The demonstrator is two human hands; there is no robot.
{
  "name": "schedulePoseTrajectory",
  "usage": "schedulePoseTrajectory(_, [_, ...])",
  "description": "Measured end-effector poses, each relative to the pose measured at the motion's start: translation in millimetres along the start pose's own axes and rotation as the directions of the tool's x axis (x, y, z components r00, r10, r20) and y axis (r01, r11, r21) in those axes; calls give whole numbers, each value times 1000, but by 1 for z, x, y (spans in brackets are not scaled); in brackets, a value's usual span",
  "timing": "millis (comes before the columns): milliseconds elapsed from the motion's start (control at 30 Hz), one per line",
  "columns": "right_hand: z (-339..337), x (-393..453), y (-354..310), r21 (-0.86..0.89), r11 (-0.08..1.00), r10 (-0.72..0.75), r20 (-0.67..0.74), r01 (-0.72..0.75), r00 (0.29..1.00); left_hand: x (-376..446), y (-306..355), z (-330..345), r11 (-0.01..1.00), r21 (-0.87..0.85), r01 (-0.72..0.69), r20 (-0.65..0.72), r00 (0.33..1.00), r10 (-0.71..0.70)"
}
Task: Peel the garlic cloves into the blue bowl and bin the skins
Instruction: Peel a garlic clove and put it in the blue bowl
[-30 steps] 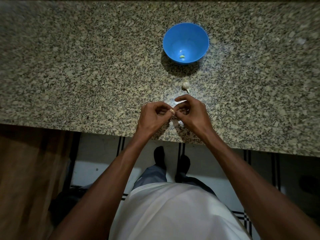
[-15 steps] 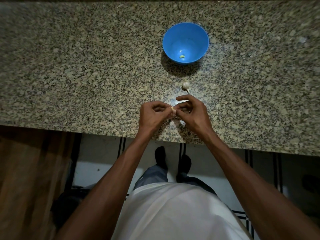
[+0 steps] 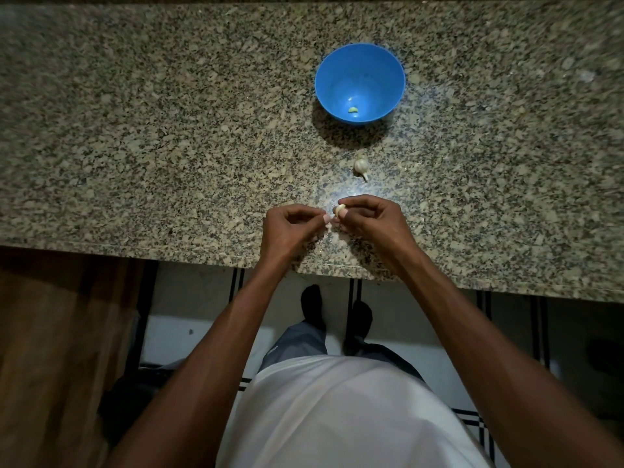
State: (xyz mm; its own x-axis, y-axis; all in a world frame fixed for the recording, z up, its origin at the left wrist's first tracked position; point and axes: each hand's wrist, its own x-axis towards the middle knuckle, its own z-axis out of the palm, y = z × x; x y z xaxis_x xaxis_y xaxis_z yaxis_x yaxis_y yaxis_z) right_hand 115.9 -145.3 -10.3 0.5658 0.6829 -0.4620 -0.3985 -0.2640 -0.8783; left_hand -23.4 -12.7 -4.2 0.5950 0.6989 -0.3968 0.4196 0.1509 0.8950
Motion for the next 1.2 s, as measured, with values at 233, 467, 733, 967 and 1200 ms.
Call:
schedulePoseTrajectory(233, [-5,-1,-5,-21,999,24,-22,-25,999,1,-5,1,982,181,-58,-57,996,70])
schedulePoseTrajectory(467, [-4,-3,-3,-189,980,-81,-55,69,995,1,0,2,969,234,-74,-44,995,87])
schedulePoseTrajectory(733, [1,-4,-3,-242,965,-111,-28,101,993,1,3,5,986,119,-116,49,993,111])
schedulePoseTrajectory(967, [6,-8,-5,184,974,141,-24,-134,990,-1,6,7,997,-51,-57,20,998,59])
schedulePoseTrajectory(1200, [1,-11,0,75,993,104,-122,-95,987,-2,4,5,993,-54,-100,-10,995,100])
